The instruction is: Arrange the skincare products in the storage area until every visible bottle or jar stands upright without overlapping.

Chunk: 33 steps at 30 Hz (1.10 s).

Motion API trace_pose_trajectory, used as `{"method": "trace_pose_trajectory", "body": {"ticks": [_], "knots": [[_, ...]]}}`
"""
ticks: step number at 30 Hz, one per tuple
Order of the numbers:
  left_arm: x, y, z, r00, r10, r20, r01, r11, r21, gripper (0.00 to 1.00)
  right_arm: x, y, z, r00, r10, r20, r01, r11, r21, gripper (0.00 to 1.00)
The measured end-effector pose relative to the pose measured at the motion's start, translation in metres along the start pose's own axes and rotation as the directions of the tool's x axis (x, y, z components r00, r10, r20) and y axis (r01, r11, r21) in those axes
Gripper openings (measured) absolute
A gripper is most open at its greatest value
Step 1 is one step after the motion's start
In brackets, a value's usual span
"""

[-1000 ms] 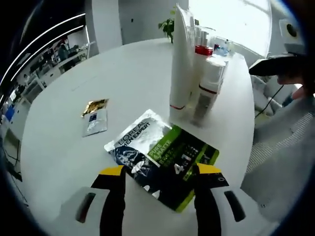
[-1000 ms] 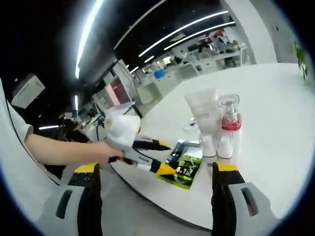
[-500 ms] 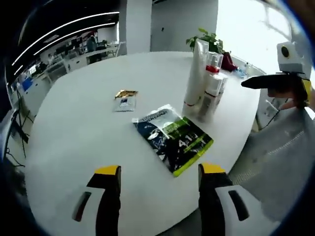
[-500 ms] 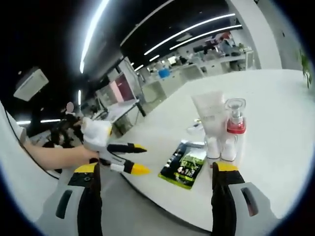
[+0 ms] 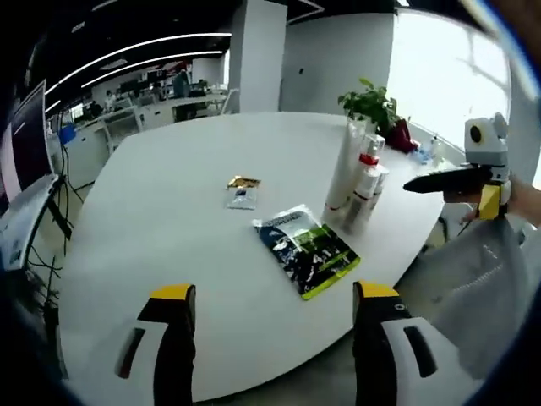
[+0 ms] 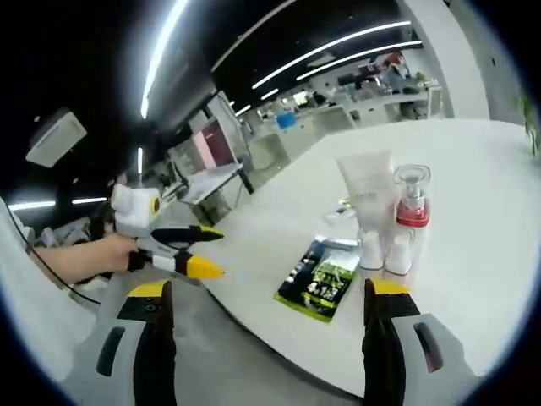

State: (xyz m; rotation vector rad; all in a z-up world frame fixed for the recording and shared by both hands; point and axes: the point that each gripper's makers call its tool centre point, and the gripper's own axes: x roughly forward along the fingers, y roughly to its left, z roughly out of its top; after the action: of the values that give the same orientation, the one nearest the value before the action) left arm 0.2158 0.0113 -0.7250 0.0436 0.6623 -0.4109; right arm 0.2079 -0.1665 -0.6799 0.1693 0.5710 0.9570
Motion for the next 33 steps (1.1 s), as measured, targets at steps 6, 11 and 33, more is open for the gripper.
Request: {"method": "trace_pose_trajectory", "body": {"ticks": [6,11,33], "knots": [[-0.007,-0.004,-0.003,0.999,-0.036,0.007,0.036,0.999,-0.026,0.76,0.008,-0.006,-0.022,0.992,-0.019,-0.122,0.012,0.998,-0.055,0.93],[-0.015,-0.012,0.014,0.993,-0.093,0.067,0.094,0.996,-0.005,0.78,0.006,-0.003,-0.001,1.0,-0.006,-0.009,0.006,0.997,-0.076,0.94],[-0.015,-0.014,0.004,0.981,-0.189,0.043,0.19,0.982,-0.025,0.84,-0.038,-0.044,0.006,0.962,-0.274,0.016,0.273,0.952,-0.138,0.99]]}}
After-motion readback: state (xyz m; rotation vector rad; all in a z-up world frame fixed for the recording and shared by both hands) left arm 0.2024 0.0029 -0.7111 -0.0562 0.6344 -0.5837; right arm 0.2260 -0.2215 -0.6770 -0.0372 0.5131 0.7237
